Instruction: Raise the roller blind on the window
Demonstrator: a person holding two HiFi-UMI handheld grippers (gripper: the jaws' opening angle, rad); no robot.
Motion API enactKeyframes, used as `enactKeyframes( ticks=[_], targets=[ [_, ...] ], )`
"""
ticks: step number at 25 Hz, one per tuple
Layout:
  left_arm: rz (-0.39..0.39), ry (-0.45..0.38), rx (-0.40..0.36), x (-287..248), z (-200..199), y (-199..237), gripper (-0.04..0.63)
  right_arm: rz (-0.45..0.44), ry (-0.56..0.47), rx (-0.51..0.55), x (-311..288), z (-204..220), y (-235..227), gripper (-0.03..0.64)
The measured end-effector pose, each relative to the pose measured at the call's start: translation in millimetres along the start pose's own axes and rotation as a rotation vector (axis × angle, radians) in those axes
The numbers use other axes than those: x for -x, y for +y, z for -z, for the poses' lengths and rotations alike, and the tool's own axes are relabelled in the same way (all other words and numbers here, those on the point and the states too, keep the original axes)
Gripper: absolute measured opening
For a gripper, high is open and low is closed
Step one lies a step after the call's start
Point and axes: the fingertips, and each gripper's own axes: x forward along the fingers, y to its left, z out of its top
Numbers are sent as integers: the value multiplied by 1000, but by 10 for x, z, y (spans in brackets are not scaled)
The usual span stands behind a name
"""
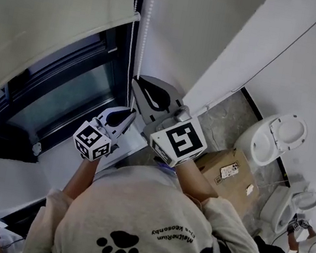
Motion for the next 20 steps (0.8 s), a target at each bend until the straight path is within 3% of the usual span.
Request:
enactKeyframes(
  ticks=[20],
  targets=[
    [-3, 68, 3, 48, 412, -19, 16, 7, 45, -39, 59, 408, 96, 11]
  ],
)
